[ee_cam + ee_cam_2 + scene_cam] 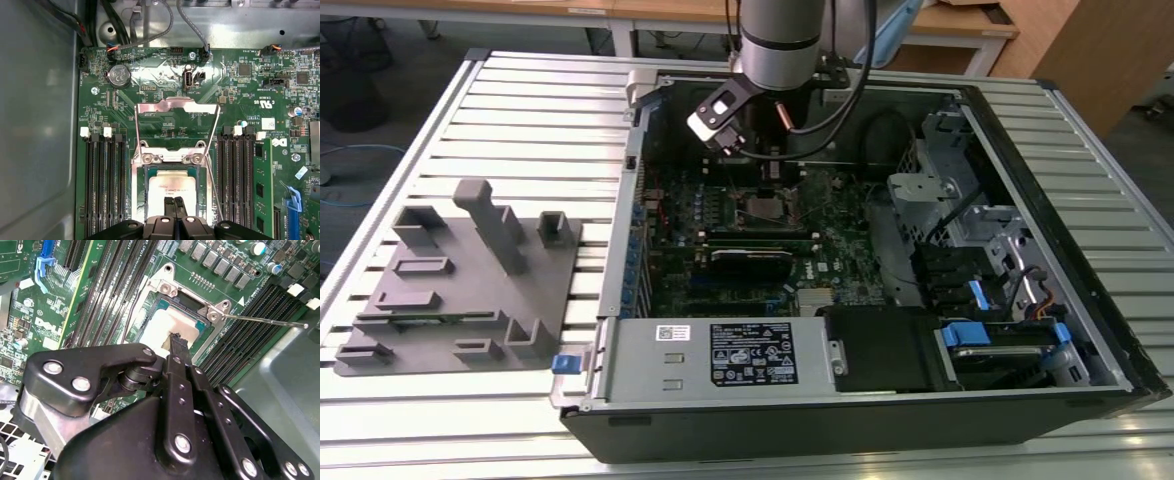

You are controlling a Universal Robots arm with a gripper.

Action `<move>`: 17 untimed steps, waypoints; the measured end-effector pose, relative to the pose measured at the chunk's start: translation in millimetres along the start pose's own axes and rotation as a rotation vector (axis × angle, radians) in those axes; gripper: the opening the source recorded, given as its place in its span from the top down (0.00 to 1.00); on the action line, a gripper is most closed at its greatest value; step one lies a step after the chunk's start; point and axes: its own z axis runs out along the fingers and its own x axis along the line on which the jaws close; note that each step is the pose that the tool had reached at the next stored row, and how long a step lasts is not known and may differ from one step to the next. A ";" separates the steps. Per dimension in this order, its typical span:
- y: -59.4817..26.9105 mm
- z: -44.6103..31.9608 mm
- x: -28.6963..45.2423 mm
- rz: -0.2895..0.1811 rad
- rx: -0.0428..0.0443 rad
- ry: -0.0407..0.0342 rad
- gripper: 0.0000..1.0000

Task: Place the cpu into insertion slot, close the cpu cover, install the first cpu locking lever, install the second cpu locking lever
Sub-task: 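Place the cpu into insertion slot, then close the cpu cover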

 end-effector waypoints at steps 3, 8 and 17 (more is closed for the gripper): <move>0.1 0.0 0.0 0.000 0.0006 -0.0002 0.89; 0.1 0.0 0.0 0.000 0.0007 -0.0001 0.89; 0.4 -6.2 -0.1 0.000 0.0007 -0.0001 0.89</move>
